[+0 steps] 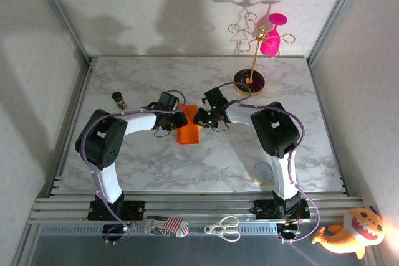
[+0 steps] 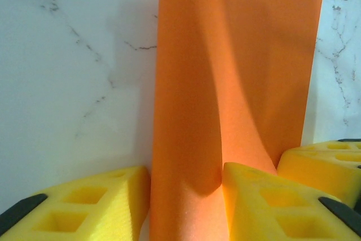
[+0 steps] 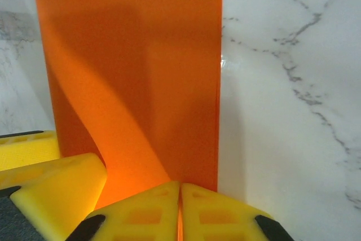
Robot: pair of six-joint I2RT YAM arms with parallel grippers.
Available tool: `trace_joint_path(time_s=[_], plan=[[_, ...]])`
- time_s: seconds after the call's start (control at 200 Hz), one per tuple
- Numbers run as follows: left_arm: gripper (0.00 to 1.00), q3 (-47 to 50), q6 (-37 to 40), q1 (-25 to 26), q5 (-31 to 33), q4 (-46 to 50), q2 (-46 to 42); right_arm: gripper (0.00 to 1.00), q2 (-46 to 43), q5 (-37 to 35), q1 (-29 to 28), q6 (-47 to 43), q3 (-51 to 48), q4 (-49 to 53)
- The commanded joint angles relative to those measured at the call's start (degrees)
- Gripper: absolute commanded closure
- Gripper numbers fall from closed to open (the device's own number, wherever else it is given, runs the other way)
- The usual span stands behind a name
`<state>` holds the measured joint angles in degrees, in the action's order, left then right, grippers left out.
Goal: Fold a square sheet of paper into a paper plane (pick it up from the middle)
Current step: Hold the square sheet of paper at the center of the table.
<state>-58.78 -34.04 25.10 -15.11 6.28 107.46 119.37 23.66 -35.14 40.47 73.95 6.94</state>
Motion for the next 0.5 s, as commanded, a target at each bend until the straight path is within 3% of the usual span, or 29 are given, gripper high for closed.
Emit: trace_joint_path(time_s=[0.0, 0.496], plan=[[0.58, 3.9, 1.3, -0.3, 6.8, 7.7, 8.3, 0.91, 3.8, -2.5, -0.5, -1.3, 0.6, 7.4], [0.50, -5.8, 1.9, -2.8, 10.0, 14.4, -8.3, 0.98, 7.8, -9.7, -0.4, -2.7, -4.9, 11.1]])
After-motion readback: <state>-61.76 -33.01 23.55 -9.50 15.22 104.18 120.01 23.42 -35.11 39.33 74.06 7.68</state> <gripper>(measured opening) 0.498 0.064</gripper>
